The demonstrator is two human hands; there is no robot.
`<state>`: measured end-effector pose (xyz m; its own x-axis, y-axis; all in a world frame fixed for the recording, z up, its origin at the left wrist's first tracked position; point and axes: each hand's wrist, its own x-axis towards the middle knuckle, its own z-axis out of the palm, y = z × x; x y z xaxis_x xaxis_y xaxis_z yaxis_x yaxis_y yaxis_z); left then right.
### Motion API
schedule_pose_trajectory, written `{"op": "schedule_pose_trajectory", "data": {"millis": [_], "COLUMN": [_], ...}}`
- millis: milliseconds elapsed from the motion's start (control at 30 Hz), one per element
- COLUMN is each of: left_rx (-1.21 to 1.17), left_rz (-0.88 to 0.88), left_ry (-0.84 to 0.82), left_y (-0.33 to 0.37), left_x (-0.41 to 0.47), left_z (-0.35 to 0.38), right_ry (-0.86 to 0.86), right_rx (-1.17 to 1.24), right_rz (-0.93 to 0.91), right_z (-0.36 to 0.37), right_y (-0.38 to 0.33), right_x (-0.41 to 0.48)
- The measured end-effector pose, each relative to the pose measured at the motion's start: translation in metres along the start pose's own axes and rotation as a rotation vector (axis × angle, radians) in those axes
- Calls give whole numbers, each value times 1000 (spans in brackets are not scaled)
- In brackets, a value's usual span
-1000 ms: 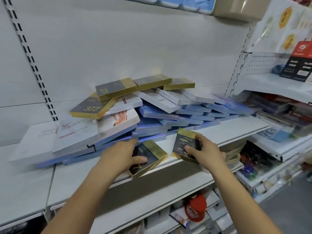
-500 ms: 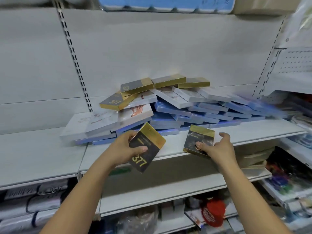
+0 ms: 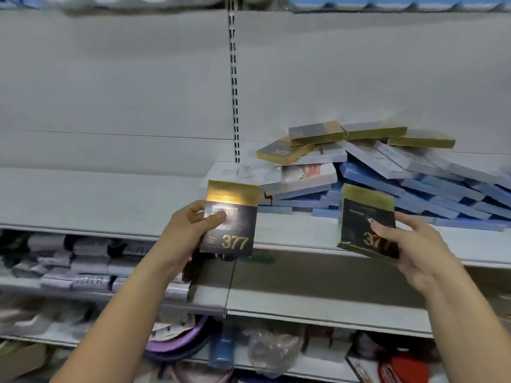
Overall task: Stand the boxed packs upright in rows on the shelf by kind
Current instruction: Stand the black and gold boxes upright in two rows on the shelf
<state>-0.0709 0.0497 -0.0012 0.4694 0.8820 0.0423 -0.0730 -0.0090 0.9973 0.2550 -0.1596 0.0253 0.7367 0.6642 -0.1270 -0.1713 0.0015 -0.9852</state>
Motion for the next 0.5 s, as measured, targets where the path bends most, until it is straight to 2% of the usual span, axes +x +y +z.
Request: {"op": "schedule_pose_trajectory", "data": {"millis": [233,500], "left_rx": [53,-33], "left_rz": [67,118], "left_ry": [135,400], "left_y": [-3,1], "left_x": [-21,-66], "left_z": [-150,-367], "right_ry": [-424,-648], "right_rx": [12,-68], "right_rz": [-27,-61], "right_z": [197,435], "right_y": [35,70], "right_x": [-18,-85]}}
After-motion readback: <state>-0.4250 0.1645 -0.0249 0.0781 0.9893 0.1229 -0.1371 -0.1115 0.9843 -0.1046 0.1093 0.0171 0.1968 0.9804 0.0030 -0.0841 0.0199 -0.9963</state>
